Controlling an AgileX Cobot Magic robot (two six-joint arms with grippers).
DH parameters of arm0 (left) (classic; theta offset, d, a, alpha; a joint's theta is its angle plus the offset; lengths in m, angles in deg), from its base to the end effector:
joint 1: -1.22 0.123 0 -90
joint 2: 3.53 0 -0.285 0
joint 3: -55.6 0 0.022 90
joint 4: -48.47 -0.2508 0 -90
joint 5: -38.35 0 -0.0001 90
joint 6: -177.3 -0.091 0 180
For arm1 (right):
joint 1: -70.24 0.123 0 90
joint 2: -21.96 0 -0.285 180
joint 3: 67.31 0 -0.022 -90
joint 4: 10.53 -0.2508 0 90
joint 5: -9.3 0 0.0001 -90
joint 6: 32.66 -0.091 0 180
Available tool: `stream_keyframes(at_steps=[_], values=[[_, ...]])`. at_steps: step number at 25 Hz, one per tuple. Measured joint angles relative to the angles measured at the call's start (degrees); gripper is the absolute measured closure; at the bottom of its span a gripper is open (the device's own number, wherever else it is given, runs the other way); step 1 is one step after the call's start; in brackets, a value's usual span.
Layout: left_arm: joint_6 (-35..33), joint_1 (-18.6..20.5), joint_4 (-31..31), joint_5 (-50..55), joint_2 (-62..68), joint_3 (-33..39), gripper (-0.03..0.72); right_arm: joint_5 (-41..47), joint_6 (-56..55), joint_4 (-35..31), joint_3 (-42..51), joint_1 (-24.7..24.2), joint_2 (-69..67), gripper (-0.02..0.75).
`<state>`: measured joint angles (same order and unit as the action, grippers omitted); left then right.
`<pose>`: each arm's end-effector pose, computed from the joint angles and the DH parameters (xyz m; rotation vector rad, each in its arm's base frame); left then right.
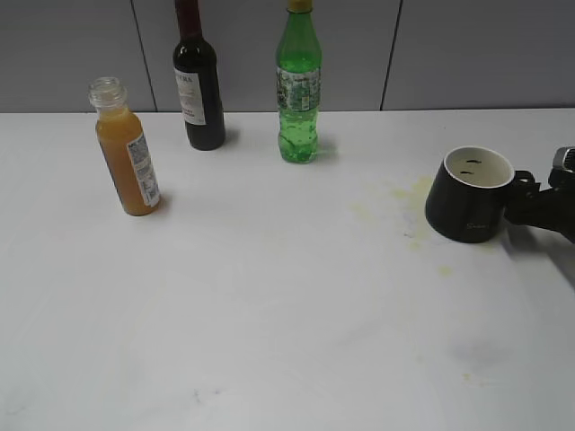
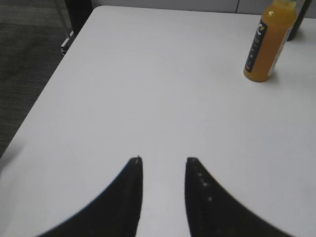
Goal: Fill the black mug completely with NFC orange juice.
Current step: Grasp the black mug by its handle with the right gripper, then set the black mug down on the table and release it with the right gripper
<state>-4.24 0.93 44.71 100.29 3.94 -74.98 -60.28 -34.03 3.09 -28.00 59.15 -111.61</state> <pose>-0.0049 0.0053 0.2717 0.0296 2.0732 0.0923 0.3331 -0.0448 0.0620 -0.0375 1.8059 0.0208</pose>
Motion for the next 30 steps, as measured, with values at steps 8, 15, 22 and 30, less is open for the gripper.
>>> stream_keyframes(at_steps=[8, 15, 22, 30], values=[[0.0, 0.0, 0.0, 0.0, 0.0, 0.0, 0.452, -0.6, -0.8, 5.6, -2.8, 0.0, -2.7, 0.505], [0.0, 0.0, 0.0, 0.0, 0.0, 0.0, 0.452, -1.0, -1.1, 6.4, -3.4, 0.0, -2.9, 0.671], [0.0, 0.0, 0.0, 0.0, 0.0, 0.0, 0.452, 0.7, -1.0, 5.3, -3.3, 1.1, -1.3, 0.672], [0.0, 0.0, 0.0, 0.0, 0.0, 0.0, 0.452, 3.0, -0.5, 1.8, -2.4, 10.2, 6.5, 0.674]])
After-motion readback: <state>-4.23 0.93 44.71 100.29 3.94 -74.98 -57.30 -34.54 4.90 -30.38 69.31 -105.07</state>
